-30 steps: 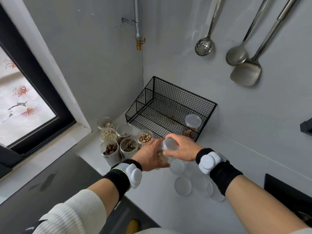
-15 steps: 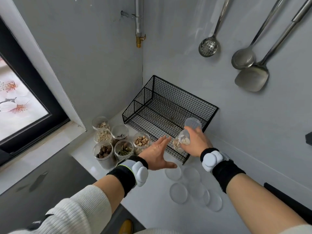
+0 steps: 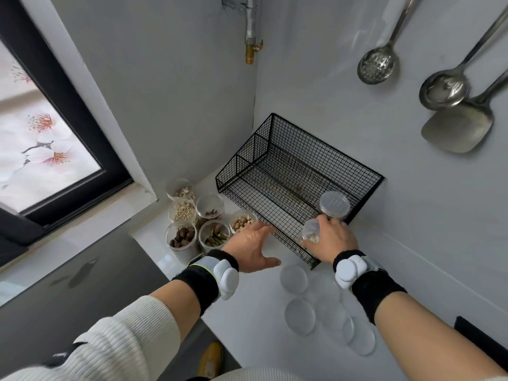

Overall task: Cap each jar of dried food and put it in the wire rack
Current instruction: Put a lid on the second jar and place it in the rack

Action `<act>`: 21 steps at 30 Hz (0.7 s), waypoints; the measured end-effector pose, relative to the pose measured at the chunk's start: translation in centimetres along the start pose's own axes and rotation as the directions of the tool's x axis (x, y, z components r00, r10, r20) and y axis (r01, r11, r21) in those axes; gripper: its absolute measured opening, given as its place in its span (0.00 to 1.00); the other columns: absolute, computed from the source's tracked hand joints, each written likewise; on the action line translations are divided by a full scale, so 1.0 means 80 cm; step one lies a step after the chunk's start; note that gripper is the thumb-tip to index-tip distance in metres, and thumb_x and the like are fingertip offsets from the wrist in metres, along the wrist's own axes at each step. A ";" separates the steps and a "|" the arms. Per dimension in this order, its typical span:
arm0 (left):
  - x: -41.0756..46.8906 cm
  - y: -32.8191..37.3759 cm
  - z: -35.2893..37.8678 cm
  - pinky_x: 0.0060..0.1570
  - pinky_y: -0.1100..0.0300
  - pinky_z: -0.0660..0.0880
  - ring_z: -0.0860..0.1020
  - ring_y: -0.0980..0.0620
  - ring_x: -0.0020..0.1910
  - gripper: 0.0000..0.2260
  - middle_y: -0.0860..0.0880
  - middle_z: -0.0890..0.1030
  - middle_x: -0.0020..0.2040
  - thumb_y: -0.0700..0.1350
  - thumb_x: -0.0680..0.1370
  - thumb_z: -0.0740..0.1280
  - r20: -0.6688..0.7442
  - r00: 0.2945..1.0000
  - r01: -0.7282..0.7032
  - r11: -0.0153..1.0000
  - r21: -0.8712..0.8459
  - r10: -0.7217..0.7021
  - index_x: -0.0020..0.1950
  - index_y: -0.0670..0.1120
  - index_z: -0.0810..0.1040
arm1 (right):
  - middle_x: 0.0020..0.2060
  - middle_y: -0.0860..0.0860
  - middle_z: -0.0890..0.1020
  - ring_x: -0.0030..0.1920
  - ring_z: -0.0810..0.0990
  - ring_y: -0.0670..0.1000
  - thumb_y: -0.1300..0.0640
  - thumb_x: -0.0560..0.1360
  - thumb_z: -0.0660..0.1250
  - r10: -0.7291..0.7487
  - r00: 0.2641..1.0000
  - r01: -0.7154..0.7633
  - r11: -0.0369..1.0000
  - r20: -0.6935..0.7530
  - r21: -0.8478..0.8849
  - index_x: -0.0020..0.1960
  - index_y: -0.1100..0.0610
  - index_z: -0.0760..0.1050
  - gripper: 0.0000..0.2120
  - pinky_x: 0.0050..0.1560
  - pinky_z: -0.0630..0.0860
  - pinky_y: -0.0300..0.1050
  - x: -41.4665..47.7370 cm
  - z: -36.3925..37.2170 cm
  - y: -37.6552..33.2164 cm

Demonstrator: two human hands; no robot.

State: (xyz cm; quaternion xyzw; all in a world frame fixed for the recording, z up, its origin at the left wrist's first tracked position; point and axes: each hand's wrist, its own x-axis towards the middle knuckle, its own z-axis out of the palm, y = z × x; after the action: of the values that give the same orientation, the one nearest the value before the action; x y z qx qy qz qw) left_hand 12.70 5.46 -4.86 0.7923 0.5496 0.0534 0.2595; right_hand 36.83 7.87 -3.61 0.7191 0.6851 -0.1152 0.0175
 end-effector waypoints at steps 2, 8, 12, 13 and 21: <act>-0.003 -0.010 -0.003 0.74 0.47 0.67 0.67 0.45 0.75 0.38 0.47 0.71 0.76 0.65 0.73 0.72 -0.085 0.996 0.023 0.995 0.097 -0.015 0.78 0.50 0.68 | 0.63 0.58 0.78 0.64 0.77 0.60 0.33 0.72 0.74 0.006 0.999 -0.007 1.000 -0.036 -0.016 0.65 0.55 0.73 0.33 0.59 0.77 0.53 -0.001 0.000 -0.003; -0.008 -0.048 -0.021 0.78 0.45 0.60 0.60 0.42 0.79 0.39 0.46 0.69 0.77 0.65 0.73 0.71 -0.163 0.978 0.161 0.964 0.210 -0.128 0.79 0.51 0.65 | 0.62 0.58 0.78 0.64 0.76 0.60 0.37 0.76 0.72 -0.028 0.993 0.028 1.000 -0.112 0.005 0.64 0.54 0.74 0.27 0.60 0.78 0.55 -0.018 -0.008 -0.028; 0.008 -0.057 -0.029 0.77 0.41 0.57 0.54 0.39 0.81 0.48 0.42 0.64 0.79 0.68 0.69 0.73 -0.118 0.971 0.229 0.943 0.242 -0.206 0.81 0.50 0.58 | 0.58 0.57 0.78 0.61 0.77 0.59 0.42 0.76 0.73 -0.077 0.987 0.083 0.996 -0.139 0.039 0.58 0.54 0.73 0.20 0.57 0.78 0.54 -0.040 -0.001 -0.040; 0.014 -0.059 -0.030 0.77 0.40 0.57 0.54 0.39 0.82 0.49 0.42 0.65 0.79 0.69 0.69 0.73 -0.108 0.971 0.236 0.938 0.254 -0.215 0.82 0.50 0.57 | 0.58 0.57 0.78 0.60 0.77 0.59 0.43 0.77 0.73 -0.085 0.986 0.093 0.994 -0.144 0.052 0.57 0.55 0.74 0.19 0.57 0.77 0.54 -0.045 0.002 -0.042; 0.041 -0.054 -0.016 0.70 0.43 0.61 0.68 0.41 0.70 0.36 0.45 0.79 0.66 0.65 0.69 0.72 -0.096 0.970 0.244 0.907 0.344 -0.225 0.70 0.47 0.69 | 0.59 0.60 0.78 0.58 0.79 0.64 0.48 0.78 0.72 -0.008 0.995 0.012 0.999 -0.099 0.039 0.65 0.59 0.76 0.21 0.57 0.76 0.58 -0.085 0.031 -0.029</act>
State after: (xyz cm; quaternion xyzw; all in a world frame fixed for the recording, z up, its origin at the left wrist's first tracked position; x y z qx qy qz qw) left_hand 9.85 10.02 -6.47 0.7525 0.6482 -0.0563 0.1026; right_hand 33.94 0.89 -4.38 0.7207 0.6863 -0.0932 -0.0313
